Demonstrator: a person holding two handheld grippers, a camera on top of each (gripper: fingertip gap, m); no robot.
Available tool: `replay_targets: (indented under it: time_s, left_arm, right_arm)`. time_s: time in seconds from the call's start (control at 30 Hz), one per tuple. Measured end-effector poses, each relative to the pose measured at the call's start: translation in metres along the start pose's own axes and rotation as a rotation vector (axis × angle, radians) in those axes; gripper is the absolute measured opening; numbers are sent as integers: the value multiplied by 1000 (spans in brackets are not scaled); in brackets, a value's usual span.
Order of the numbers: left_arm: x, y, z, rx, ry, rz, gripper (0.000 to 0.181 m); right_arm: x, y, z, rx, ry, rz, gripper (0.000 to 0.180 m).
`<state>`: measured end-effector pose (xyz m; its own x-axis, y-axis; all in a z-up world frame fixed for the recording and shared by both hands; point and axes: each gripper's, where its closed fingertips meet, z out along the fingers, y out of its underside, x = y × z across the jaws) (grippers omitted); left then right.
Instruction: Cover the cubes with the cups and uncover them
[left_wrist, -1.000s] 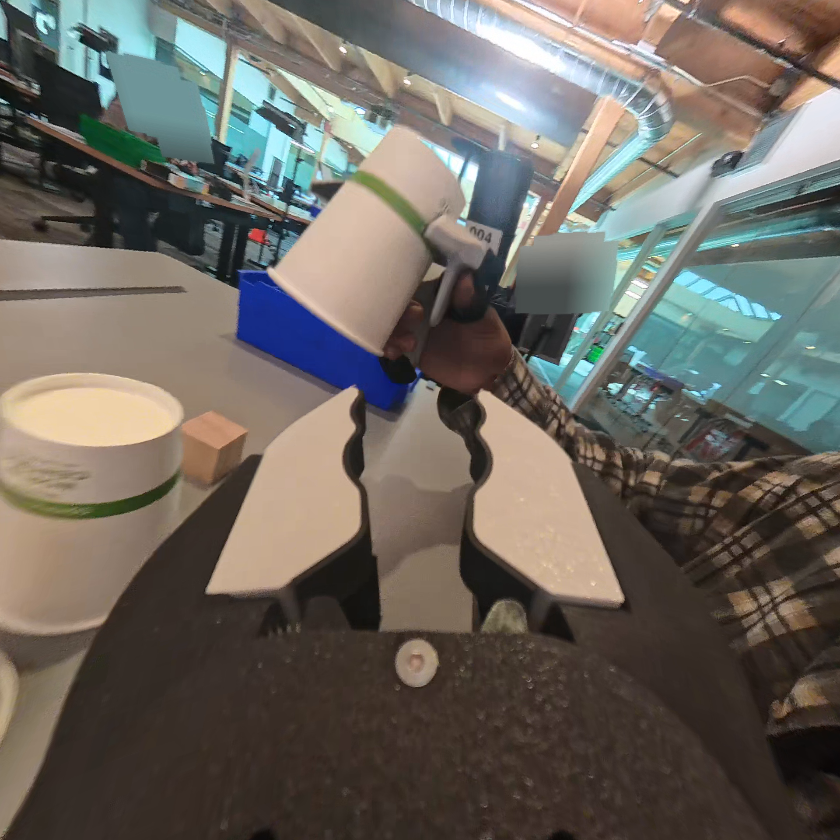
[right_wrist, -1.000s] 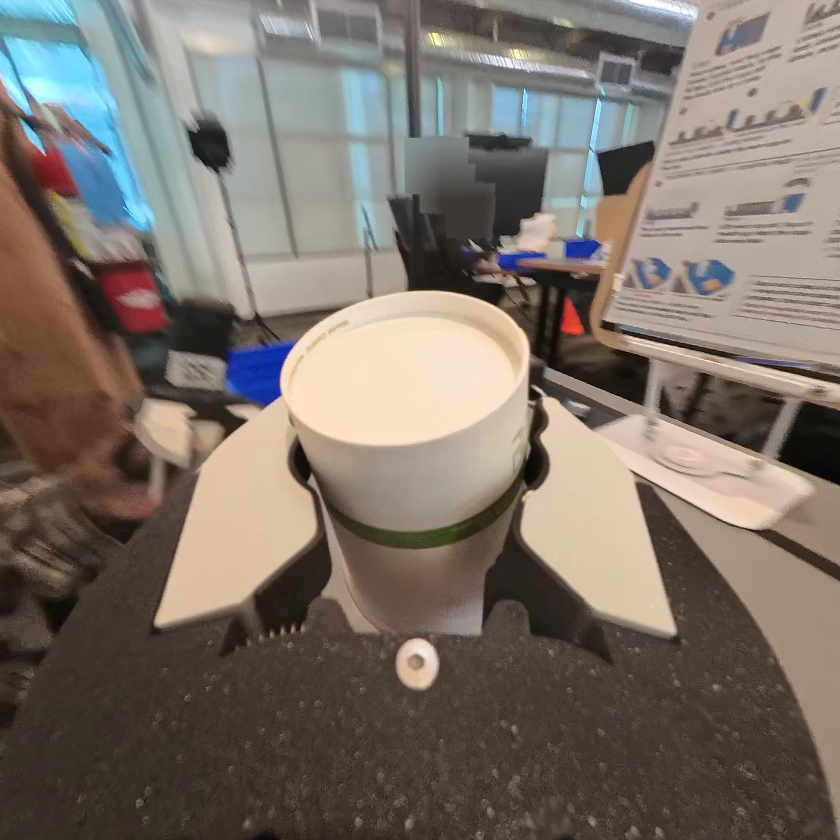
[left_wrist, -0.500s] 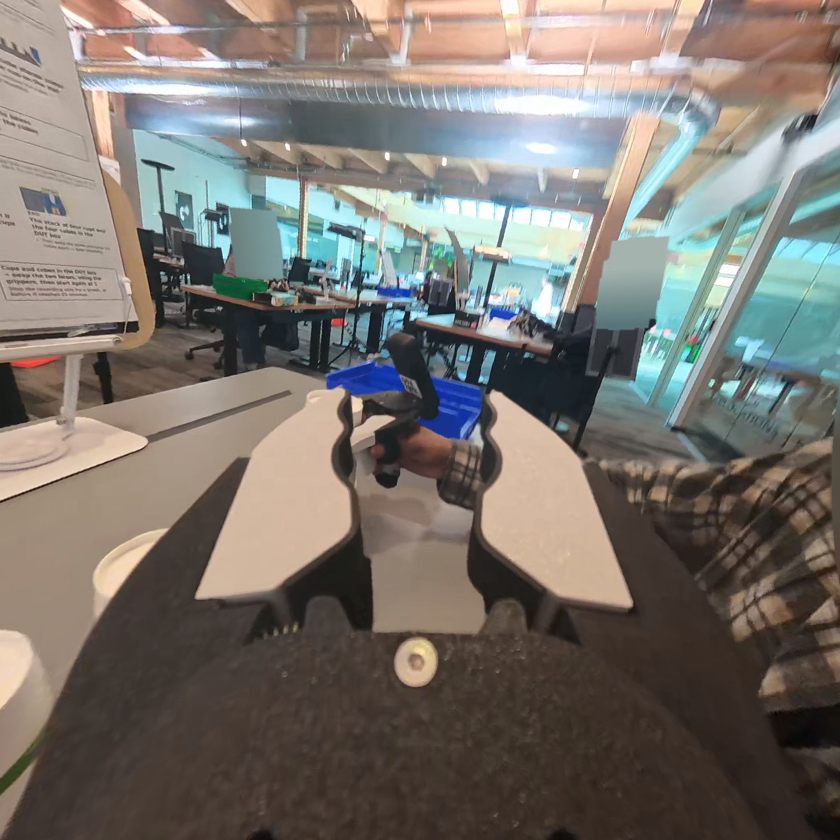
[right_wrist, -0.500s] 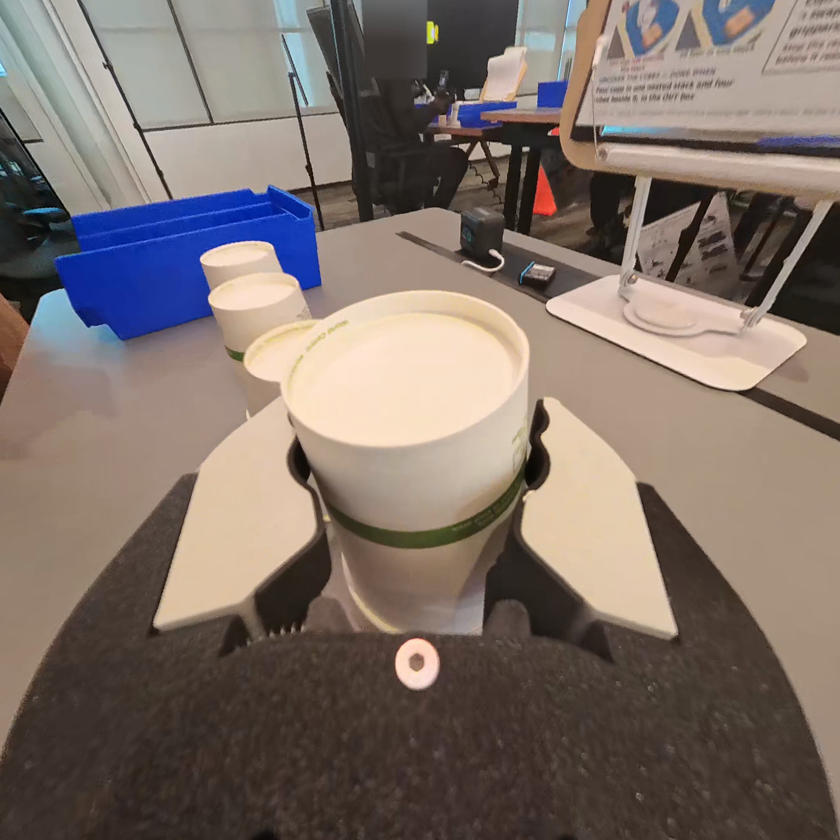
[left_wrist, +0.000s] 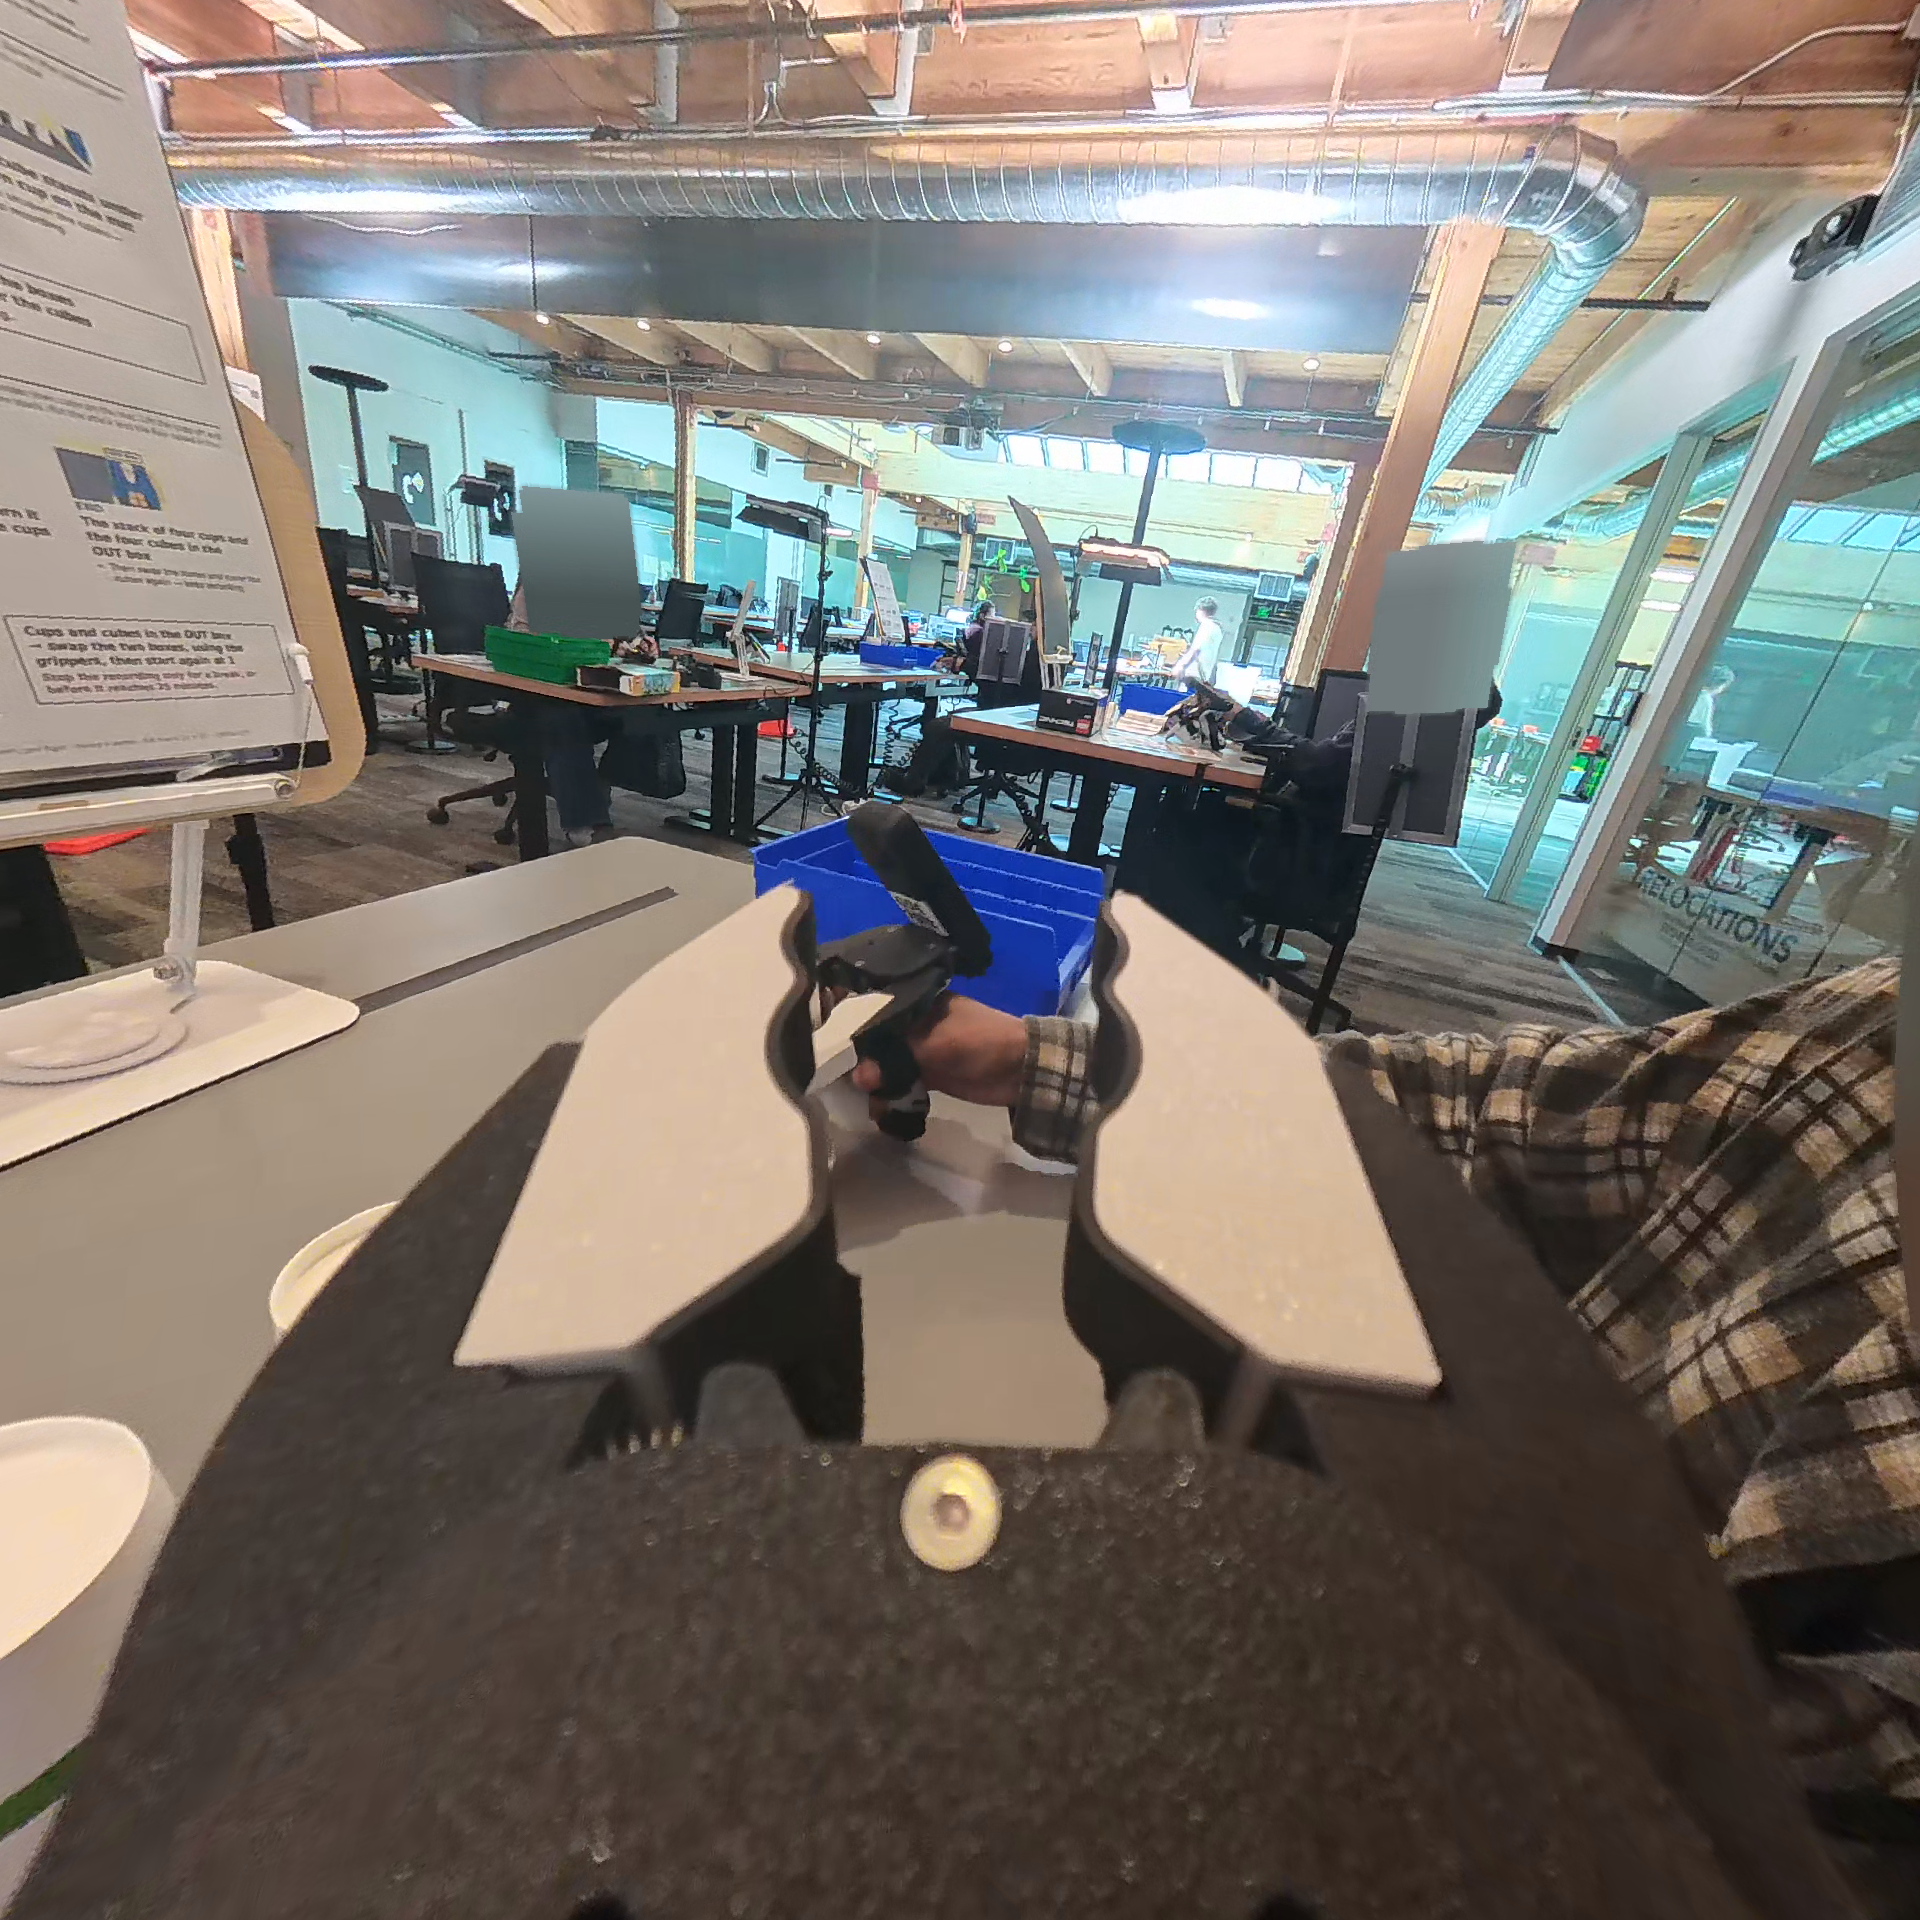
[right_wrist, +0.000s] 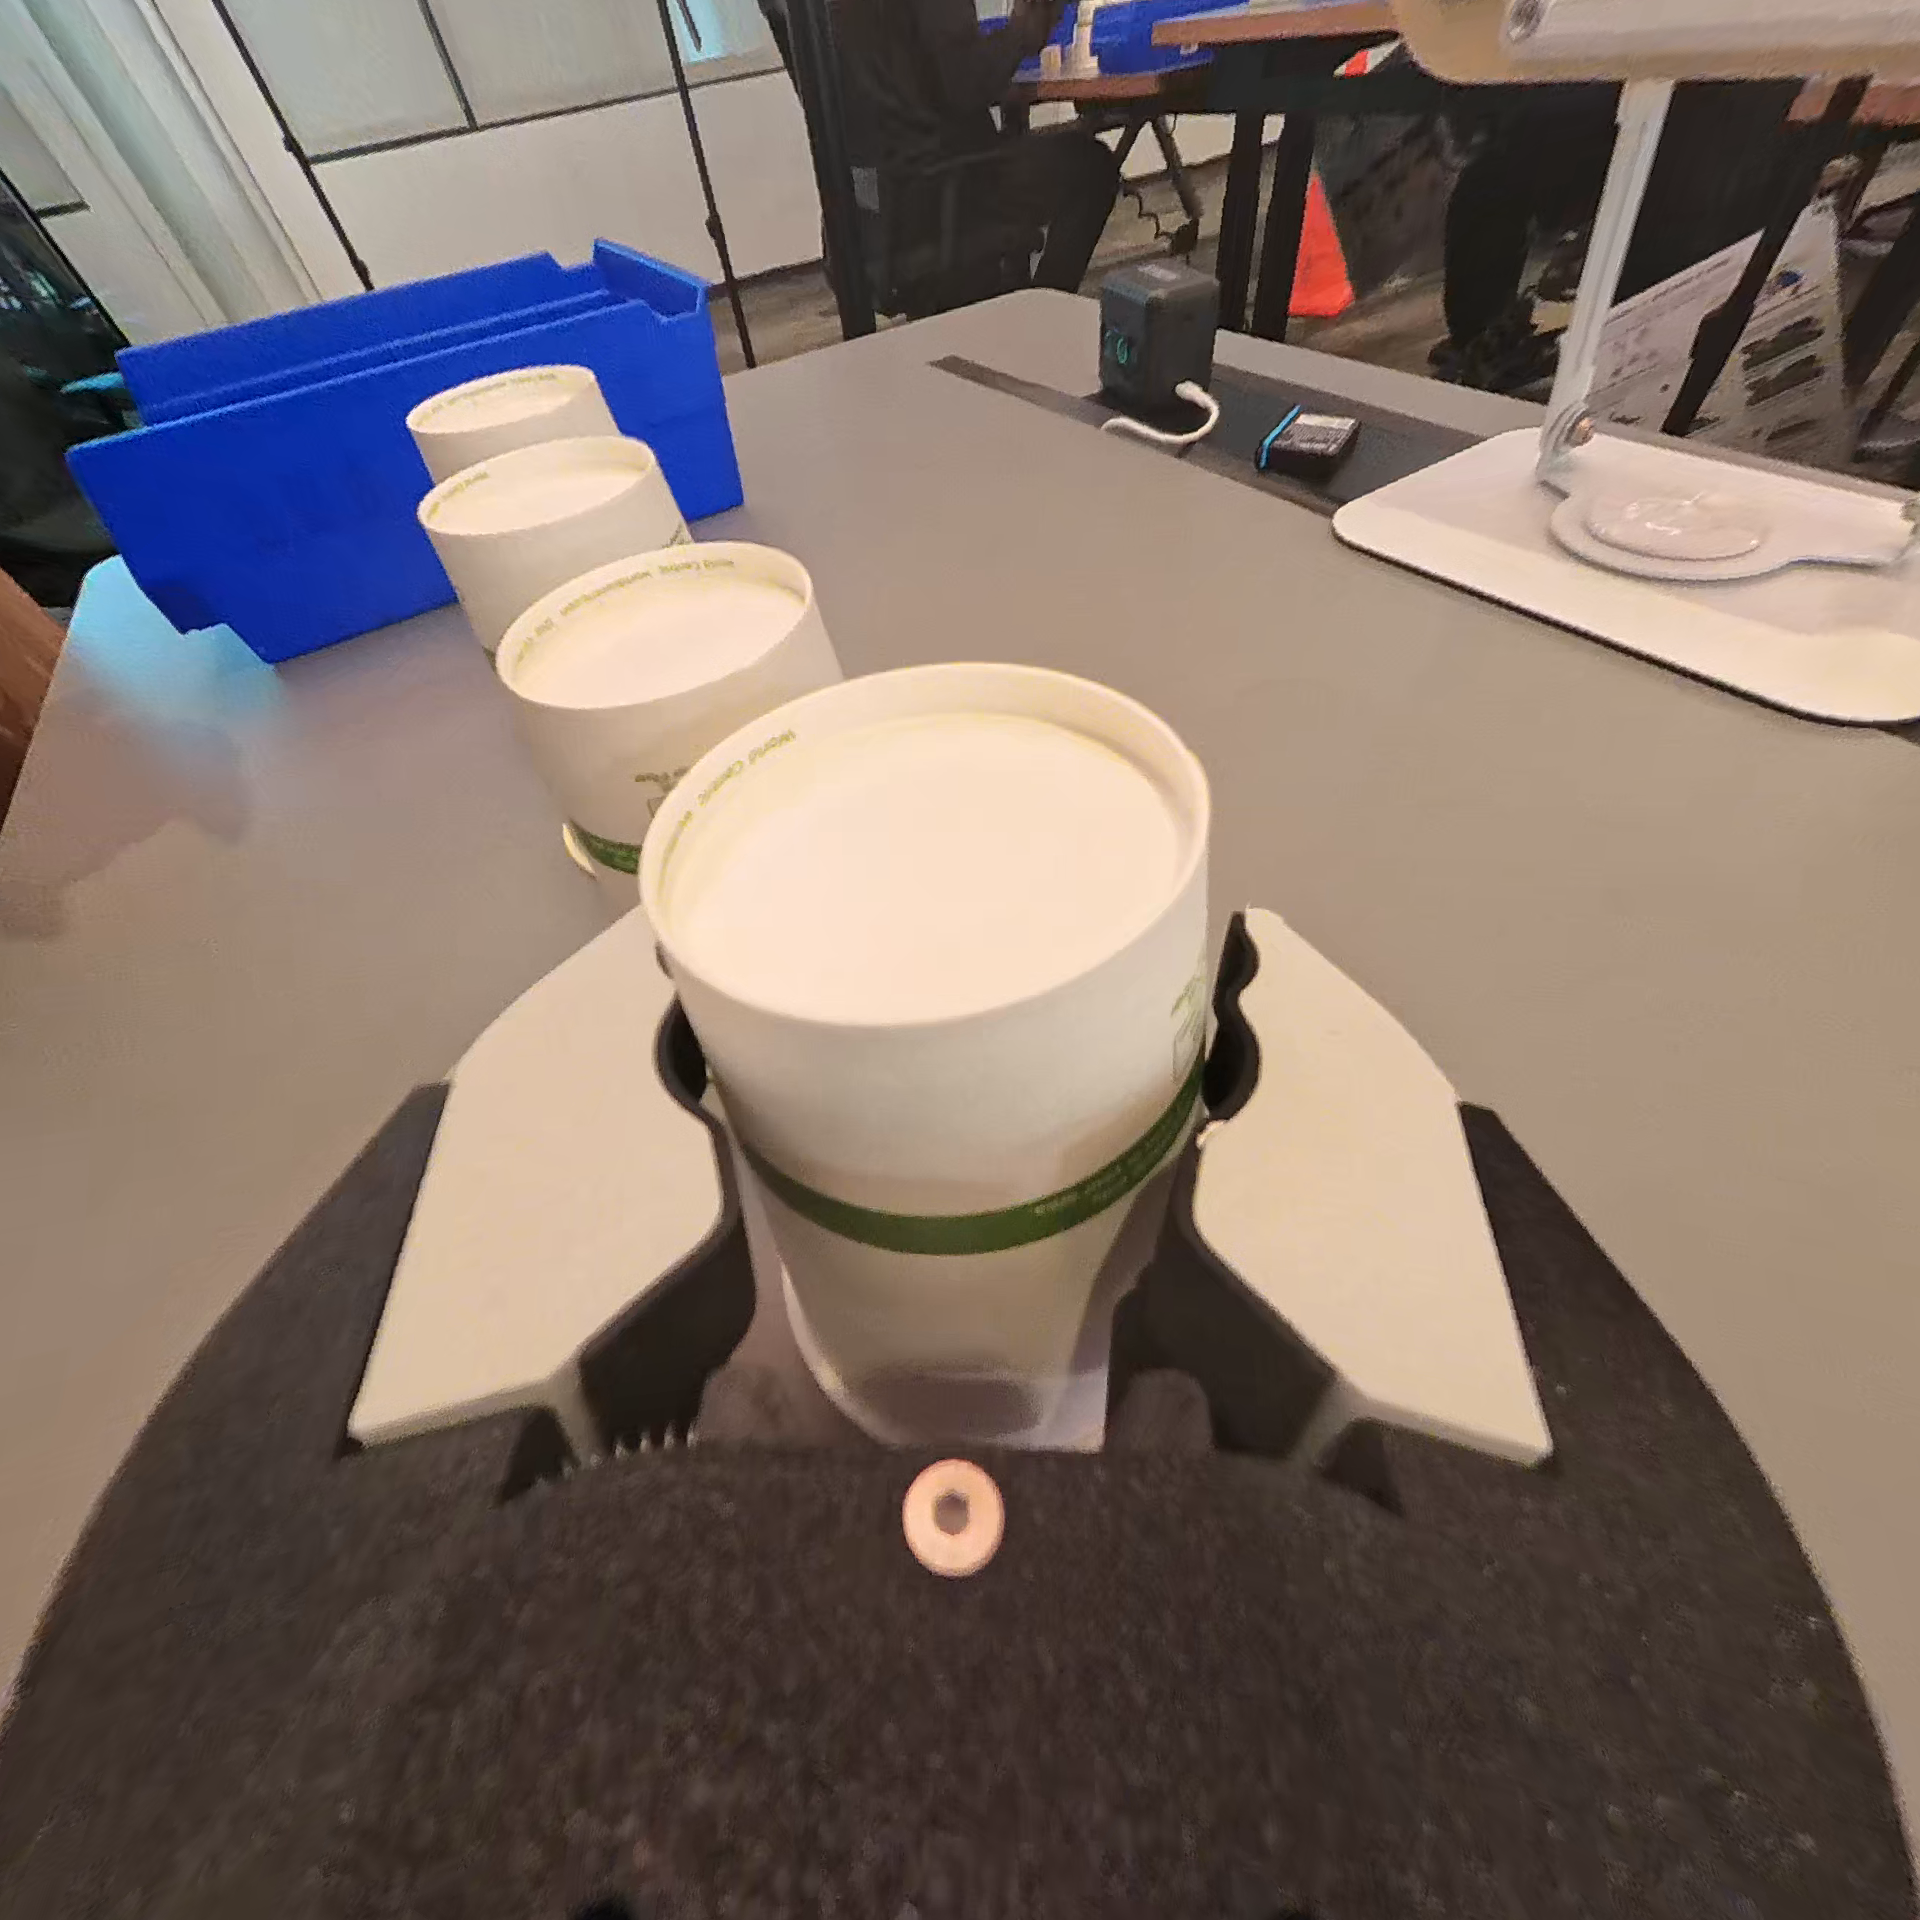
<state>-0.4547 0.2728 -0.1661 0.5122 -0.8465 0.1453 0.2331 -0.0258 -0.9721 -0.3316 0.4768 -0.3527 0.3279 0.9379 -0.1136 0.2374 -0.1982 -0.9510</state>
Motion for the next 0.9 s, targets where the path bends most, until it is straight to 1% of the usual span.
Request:
replay_targets:
  time_s: [0.2,0.23,0.43,0.57,0.73,0.9]
  left_arm:
    - [5,12,8,-51,10,21,52]
    - [5,13,9,-56,10,25,52]
    - [6,12,8,-53,11,28,52]
    - [7,11,7,-49,10,27,53]
    - [7,11,6,-55,-3,49,53]
    - [6,12,5,-62,-9,57,54]
  right_arm:
    - [-3,11,3,-49,-12,-4,96]
    - [-4,11,2,-48,-12,-9,98]
    - [-4,17,-4,-96,10,-32,128]
    - [-4,17,-8,-127,33,-65,145]
    - [-11,16,-19,-179,23,-121,146]
    - [-15,20,-36,-280,27,-190,146]
